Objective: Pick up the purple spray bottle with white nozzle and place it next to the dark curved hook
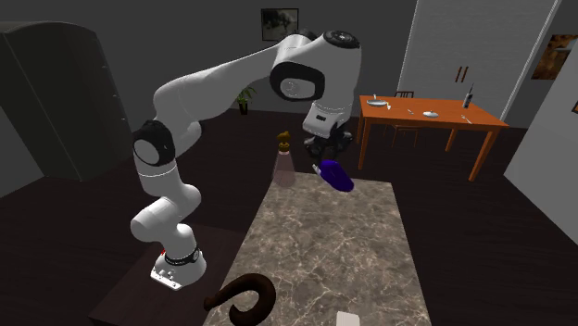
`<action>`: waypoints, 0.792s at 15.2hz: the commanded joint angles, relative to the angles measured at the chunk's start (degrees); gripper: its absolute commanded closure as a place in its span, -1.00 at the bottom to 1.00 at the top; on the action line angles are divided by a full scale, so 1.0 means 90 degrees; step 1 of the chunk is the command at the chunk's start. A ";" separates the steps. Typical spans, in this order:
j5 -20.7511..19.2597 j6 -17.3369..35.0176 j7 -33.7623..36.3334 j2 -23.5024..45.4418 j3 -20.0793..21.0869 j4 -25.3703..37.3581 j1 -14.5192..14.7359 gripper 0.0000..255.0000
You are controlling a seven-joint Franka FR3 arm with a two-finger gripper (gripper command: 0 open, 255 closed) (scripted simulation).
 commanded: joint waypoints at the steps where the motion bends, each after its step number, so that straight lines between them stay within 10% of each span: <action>1: 0.0002 -0.0461 -0.0140 0.0205 -0.0118 0.0584 -0.0151 1.00; 7: 0.0038 -0.1969 -0.0361 0.1312 -0.0347 0.3001 -0.0584 1.00; 12: 0.0009 -0.1148 -0.0759 0.0537 -0.0415 0.1346 -0.0658 1.00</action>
